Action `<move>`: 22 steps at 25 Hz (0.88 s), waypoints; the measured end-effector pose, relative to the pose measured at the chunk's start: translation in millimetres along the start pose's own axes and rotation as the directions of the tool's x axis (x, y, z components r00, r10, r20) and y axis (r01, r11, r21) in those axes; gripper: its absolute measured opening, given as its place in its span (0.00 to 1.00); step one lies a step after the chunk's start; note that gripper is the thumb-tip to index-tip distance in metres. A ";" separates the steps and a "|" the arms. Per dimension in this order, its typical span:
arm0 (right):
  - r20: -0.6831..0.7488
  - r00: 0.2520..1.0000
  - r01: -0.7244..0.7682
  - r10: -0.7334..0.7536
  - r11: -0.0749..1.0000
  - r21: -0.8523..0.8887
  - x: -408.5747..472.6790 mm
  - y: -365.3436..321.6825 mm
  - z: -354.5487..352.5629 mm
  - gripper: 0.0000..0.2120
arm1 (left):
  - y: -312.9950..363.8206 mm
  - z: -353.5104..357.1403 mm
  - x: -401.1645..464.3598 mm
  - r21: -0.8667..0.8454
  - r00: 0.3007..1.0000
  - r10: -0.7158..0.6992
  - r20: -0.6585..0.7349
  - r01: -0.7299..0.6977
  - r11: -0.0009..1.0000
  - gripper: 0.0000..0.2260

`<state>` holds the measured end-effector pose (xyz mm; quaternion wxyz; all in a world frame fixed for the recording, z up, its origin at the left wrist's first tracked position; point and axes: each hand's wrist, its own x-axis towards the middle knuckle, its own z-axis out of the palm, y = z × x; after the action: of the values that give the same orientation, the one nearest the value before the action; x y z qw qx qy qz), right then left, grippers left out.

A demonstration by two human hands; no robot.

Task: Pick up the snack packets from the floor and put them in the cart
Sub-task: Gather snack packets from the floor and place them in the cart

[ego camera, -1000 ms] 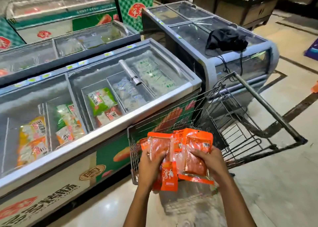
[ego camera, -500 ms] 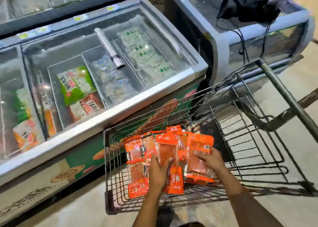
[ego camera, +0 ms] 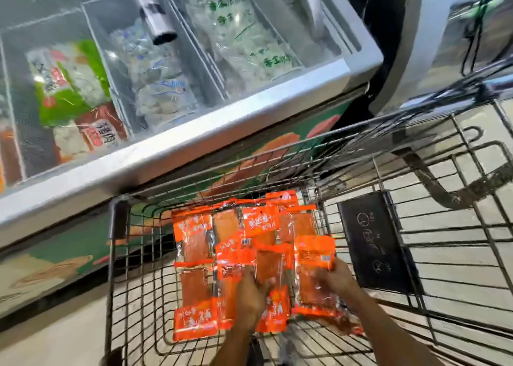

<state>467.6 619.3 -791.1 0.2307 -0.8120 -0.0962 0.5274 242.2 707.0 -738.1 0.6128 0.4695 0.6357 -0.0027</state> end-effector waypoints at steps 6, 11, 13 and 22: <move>-0.070 0.995 -0.088 0.070 0.947 -0.308 51.7 57.8 25.8 0.24 | -29.5 4.6 36.6 0.268 0.987 -0.145 0.065 0.122 0.956 0.12; -0.220 0.969 -0.220 0.117 0.816 -0.535 6.4 9.4 35.7 0.32 | -29.5 8.1 37.4 0.542 0.983 -0.174 -0.065 0.181 0.820 0.15; -0.252 0.965 -0.218 0.070 0.749 -0.625 -1.9 -3.9 37.6 0.26 | -23.1 11.8 35.7 0.650 0.983 -0.120 -0.139 0.182 0.738 0.18; -0.211 0.830 0.055 -0.516 0.453 -0.890 -110.4 -108.5 12.1 0.22 | 72.9 -29.2 -47.3 0.811 0.869 0.409 -0.278 -0.015 0.585 0.28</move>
<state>419.2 673.5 -653.9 -0.0972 -0.8859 -0.4265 0.1547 254.2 736.6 -652.2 0.1796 0.7522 0.6260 -0.1005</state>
